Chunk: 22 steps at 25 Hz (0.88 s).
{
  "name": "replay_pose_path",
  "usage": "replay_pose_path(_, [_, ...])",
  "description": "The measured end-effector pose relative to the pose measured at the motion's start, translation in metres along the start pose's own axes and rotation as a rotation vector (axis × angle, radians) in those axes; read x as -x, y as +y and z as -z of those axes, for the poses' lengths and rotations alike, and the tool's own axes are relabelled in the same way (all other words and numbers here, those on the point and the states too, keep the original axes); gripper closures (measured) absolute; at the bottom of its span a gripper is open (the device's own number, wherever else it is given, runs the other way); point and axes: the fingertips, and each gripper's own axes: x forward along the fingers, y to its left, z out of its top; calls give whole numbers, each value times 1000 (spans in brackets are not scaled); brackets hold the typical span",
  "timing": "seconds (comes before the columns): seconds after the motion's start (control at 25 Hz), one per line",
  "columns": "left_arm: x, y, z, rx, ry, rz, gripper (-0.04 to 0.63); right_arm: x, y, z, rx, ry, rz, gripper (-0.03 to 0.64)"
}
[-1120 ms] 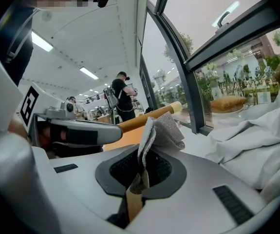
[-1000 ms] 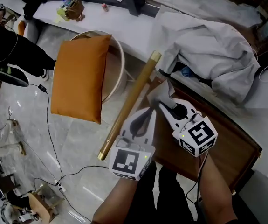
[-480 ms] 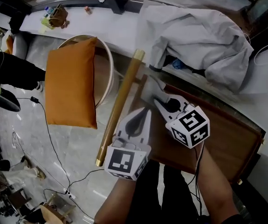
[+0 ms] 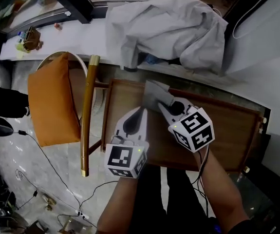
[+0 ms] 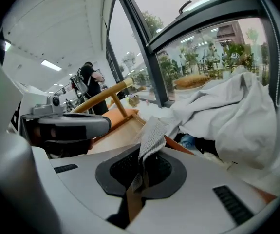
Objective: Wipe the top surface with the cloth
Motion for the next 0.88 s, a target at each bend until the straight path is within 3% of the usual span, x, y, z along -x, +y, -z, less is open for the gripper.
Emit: replay_pose_path(0.88, [-88, -238, 46, -117, 140, 349, 584, 227, -146, 117, -318, -33, 439, 588])
